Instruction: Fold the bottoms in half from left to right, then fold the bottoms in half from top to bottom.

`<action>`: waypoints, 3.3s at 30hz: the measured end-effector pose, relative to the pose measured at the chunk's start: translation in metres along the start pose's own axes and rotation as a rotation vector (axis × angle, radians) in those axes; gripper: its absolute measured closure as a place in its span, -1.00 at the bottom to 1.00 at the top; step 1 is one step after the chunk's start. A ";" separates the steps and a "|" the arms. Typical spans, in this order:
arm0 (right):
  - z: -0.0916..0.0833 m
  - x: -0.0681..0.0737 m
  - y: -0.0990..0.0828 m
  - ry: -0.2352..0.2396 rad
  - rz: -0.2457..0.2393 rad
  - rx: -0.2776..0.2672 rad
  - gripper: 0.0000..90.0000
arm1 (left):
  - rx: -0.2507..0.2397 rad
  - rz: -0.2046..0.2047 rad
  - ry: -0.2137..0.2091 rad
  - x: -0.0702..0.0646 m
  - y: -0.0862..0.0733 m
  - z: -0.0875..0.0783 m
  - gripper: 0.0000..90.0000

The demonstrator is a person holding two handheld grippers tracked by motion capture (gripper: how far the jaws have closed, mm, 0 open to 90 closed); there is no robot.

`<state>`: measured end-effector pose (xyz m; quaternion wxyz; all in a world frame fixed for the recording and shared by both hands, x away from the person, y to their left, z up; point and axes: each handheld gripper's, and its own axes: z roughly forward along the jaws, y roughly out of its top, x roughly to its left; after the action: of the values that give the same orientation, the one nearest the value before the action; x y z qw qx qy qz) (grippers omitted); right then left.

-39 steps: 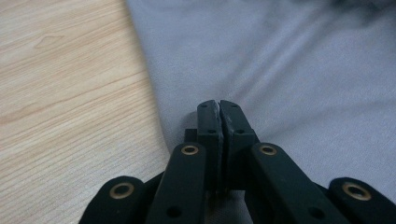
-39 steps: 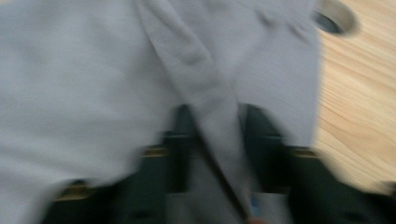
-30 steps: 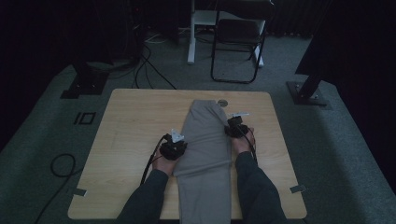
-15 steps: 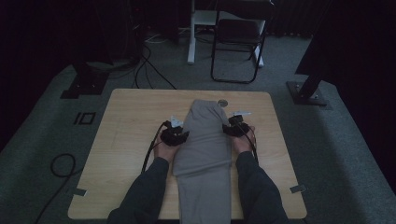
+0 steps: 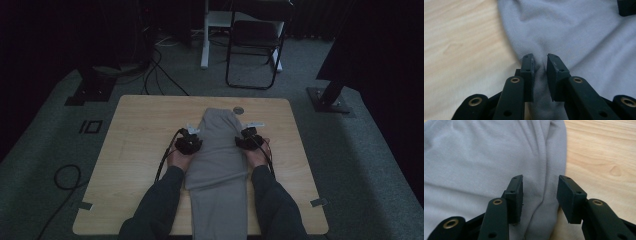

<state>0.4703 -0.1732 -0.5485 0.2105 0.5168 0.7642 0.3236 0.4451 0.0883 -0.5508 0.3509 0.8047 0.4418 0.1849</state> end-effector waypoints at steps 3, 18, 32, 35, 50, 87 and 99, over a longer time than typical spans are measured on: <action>-0.007 0.006 -0.008 0.022 -0.019 -0.007 0.26 | -0.001 0.000 -0.010 -0.001 -0.011 -0.011 0.69; -0.049 0.039 -0.056 0.129 -0.113 -0.038 0.26 | -0.017 0.020 -0.040 -0.019 -0.069 -0.069 0.66; -0.068 0.049 -0.075 0.147 -0.133 -0.041 0.25 | -0.033 0.014 -0.052 -0.034 -0.089 -0.087 0.64; -0.068 0.049 -0.075 0.149 -0.133 -0.036 0.23 | -0.036 0.012 -0.057 -0.036 -0.090 -0.088 0.57; -0.064 0.045 -0.040 0.173 -0.128 0.020 -0.08 | -0.051 -0.059 -0.044 -0.005 -0.047 -0.074 0.18; -0.021 0.035 0.015 0.212 -0.010 0.040 0.96 | -0.009 -0.111 -0.026 0.013 -0.001 -0.038 0.92; -0.051 0.025 0.063 0.180 -0.032 -0.105 0.95 | -0.142 -0.099 0.004 0.020 0.047 -0.064 0.92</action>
<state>0.4681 -0.1477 -0.4677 0.1731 0.4616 0.7701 0.4048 0.4439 0.1142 -0.4730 0.4149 0.7544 0.4678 0.1998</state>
